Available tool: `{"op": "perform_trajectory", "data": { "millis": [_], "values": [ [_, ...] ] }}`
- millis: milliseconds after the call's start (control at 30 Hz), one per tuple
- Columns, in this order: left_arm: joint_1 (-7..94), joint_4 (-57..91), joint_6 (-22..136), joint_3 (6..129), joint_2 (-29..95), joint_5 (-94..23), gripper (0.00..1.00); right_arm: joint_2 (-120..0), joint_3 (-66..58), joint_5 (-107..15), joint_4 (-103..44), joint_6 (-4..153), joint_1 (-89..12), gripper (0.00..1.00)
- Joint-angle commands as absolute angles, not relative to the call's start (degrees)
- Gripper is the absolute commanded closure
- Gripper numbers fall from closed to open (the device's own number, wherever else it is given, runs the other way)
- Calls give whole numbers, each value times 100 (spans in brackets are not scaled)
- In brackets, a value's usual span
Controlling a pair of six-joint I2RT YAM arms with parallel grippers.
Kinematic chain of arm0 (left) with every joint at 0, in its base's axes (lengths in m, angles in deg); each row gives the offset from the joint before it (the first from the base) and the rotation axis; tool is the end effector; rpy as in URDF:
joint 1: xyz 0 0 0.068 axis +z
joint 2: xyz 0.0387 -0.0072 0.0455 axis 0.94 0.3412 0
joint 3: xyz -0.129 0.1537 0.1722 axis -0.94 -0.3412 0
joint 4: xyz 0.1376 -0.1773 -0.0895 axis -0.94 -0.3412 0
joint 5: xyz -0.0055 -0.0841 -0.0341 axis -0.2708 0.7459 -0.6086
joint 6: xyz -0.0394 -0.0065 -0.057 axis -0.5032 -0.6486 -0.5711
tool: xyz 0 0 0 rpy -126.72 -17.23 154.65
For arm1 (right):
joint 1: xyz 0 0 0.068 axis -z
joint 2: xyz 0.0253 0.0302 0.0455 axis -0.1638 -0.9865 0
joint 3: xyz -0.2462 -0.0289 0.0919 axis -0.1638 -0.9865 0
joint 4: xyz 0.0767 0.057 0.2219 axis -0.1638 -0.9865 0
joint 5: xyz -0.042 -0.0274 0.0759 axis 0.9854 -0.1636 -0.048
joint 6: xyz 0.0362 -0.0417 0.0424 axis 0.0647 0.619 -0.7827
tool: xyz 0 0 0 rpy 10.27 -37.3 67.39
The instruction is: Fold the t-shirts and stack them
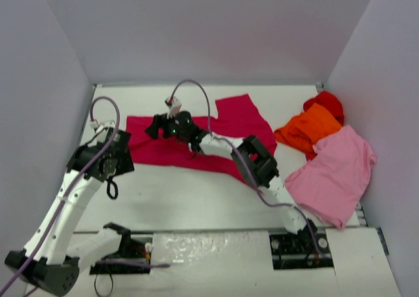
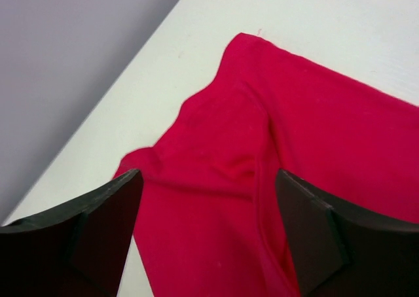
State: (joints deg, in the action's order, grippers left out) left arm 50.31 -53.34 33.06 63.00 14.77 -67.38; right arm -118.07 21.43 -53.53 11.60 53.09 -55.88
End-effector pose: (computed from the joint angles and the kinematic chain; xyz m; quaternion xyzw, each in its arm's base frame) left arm 0.1564 -0.0321 0.3214 -0.1885 0.9231 0.0448 0.3323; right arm 0.3714 0.4121 0.1939 -0.2029 0.6635 0.5055 0.5129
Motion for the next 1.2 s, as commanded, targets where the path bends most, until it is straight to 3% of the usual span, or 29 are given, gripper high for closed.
{"op": "perform_trajectory", "data": {
  "millis": [0, 67, 233, 267, 400, 467, 767, 1167],
  "values": [
    [5102, -5294, 3466, 6497, 1412, -6789, 41, -10163, 1346, -4488, 774, 5870, -5750, 71],
    [5127, -5259, 3566, 6543, 1544, -6578, 41, -9834, 712, -4180, 297, 5907, -5826, 97],
    [5168, -5027, 3715, 6572, 2210, -5647, 45, -9150, -288, -4008, 10, 5717, -5812, 100],
    [5169, -5015, 3705, 6578, 2350, -5619, 50, -9138, -306, -4009, -2, 5704, -5814, 100],
    [5202, -4637, 3814, 6667, 3235, -5110, 93, -8986, -568, -4078, -183, 5489, -5872, 100],
    [5222, -4419, 3834, 6791, 3693, -5018, 100, -8964, -693, -4007, -172, 5521, -5909, 100],
    [5265, -3614, 3822, 7543, 5591, -4902, 100, -9113, -783, -3936, -241, 5626, -5900, 100],
    [5265, -2899, 3501, 7777, 6750, -5390, 100, -9104, -1224, -4072, -155, 5731, -5891, 100]
  ]
}}
